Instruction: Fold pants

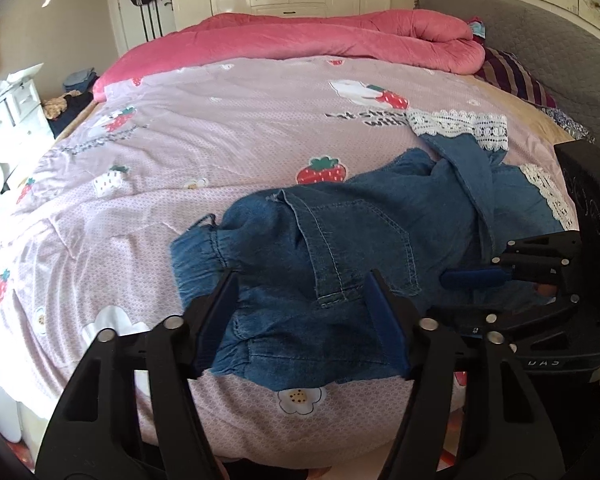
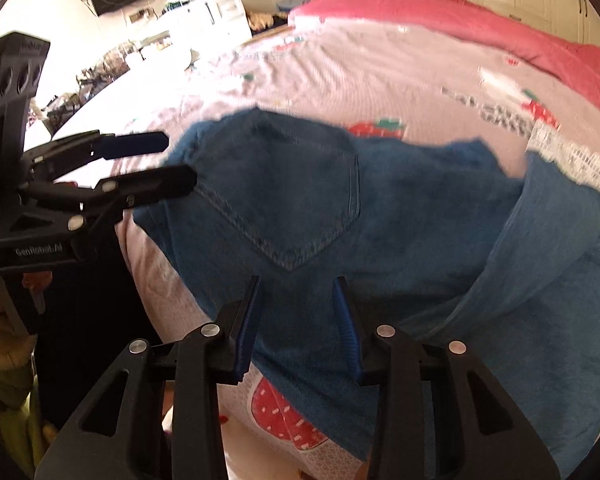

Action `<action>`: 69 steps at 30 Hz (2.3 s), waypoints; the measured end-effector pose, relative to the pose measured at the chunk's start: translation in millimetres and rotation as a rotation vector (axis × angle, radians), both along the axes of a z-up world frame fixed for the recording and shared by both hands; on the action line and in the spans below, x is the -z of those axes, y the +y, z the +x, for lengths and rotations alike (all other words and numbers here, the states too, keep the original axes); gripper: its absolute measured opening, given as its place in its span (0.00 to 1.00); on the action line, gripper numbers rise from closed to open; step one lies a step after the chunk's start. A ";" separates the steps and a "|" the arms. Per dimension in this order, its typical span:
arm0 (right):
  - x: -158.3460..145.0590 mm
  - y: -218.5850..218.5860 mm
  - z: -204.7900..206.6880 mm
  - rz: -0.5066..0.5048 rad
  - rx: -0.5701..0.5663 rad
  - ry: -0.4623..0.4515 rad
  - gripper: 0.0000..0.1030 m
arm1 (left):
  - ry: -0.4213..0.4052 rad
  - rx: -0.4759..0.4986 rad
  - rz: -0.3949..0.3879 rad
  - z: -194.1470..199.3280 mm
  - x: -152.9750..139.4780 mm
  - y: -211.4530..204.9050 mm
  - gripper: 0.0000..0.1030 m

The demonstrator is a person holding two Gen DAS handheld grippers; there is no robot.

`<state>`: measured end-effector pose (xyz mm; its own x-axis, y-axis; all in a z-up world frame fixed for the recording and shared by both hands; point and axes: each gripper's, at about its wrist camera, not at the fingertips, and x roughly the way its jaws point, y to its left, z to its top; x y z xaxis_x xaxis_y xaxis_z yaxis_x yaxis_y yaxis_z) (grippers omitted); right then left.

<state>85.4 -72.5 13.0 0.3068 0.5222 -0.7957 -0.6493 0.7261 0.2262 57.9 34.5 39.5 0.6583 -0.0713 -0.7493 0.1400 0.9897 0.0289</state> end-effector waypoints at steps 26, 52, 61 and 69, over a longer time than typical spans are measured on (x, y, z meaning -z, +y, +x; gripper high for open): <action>-58.9 -111.6 22.2 0.101 0.289 -0.130 0.62 | 0.017 0.036 -0.030 -3.3 0.4 -10.3 0.63; -9.5 -66.4 276.2 -0.419 0.219 -0.010 0.75 | 0.194 0.345 -0.227 89.6 45.5 -139.9 0.41; -28.5 -124.3 249.7 -0.155 0.293 0.050 0.07 | 0.182 0.376 -0.277 91.4 41.1 -138.0 0.01; -79.9 -228.3 127.8 0.118 0.460 -0.053 0.07 | 0.122 0.426 -0.255 71.7 21.3 -128.4 0.01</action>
<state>213.2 -300.8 93.0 0.5656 0.4084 -0.7165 -0.2789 0.9123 0.2998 129.7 -93.8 18.1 0.4398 -0.5051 -0.7426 0.5201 0.8173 -0.2478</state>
